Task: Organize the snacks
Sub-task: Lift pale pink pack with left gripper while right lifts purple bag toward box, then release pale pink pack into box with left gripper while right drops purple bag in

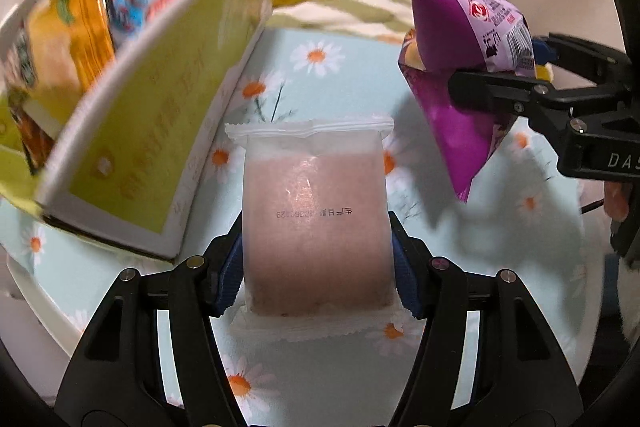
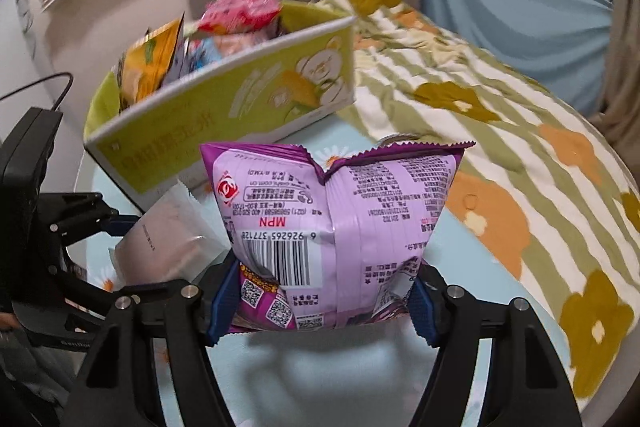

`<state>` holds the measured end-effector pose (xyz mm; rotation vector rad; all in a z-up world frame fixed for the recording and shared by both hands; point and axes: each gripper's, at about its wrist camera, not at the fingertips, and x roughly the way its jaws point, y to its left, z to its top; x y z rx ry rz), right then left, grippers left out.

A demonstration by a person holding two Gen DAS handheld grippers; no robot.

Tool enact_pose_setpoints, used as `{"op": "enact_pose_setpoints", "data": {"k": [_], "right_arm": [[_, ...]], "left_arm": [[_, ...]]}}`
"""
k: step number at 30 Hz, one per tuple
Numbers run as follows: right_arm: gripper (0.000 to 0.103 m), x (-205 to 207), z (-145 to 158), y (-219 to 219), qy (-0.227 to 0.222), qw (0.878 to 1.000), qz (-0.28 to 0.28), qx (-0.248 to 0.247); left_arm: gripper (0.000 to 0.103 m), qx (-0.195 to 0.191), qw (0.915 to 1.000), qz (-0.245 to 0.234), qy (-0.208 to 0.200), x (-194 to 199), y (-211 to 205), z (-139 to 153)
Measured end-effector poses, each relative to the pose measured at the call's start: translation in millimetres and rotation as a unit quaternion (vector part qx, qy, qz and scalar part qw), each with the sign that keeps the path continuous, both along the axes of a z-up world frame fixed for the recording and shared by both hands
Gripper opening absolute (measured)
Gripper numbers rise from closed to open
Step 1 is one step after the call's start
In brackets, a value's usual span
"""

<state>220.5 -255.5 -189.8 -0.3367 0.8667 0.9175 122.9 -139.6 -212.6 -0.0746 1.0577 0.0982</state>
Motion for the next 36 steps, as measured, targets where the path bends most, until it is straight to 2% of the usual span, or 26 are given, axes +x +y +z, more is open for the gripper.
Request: {"op": "enact_pose_setpoints", "data": {"k": [7, 11, 17, 20, 22, 28, 34, 36], "right_arm": [[0.066, -19.4, 59.9, -20.7, -0.004, 0.997, -0.064, 0.035], [0.066, -31.2, 92.8, -23.6, -0.007, 0.995, -0.092, 0.050], [0.066, -41.3, 133.5, -2.4, -0.014, 0.991, -0.111, 0.071], [0.066, -45.0, 148.9, 21.9, -0.019, 0.990, -0.119, 0.080], [0.066, -44.5, 155.4, 41.9, -0.021, 0.988, -0.123, 0.085], [0.066, -28.0, 167.4, 98.5, -0.018, 0.983, -0.146, 0.110], [0.066, -13.8, 166.2, 138.4, -0.006, 0.975, -0.193, 0.110], [0.066, -10.8, 161.8, 144.9, -0.001, 0.972, -0.209, 0.106]], "left_arm": [[0.061, -0.017, 0.9984, -0.013, -0.052, -13.5, -2.9, 65.0], [0.061, -0.024, 0.9956, -0.009, -0.090, -20.4, 11.5, 109.8], [0.061, -0.007, 0.9905, 0.009, -0.137, -20.7, 66.5, 163.4], [0.061, -0.009, 0.9893, 0.008, -0.145, -16.7, 104.8, 182.2], [0.061, 0.005, 0.9892, 0.001, -0.147, -8.5, 129.3, 191.4], [0.061, 0.018, 0.9902, -0.035, -0.134, 23.7, 185.1, 195.2], [0.062, 0.002, 0.9914, -0.090, -0.095, 58.0, 207.7, 164.7], [0.081, -0.006, 0.9905, -0.106, -0.087, 59.3, 211.2, 152.8]]}}
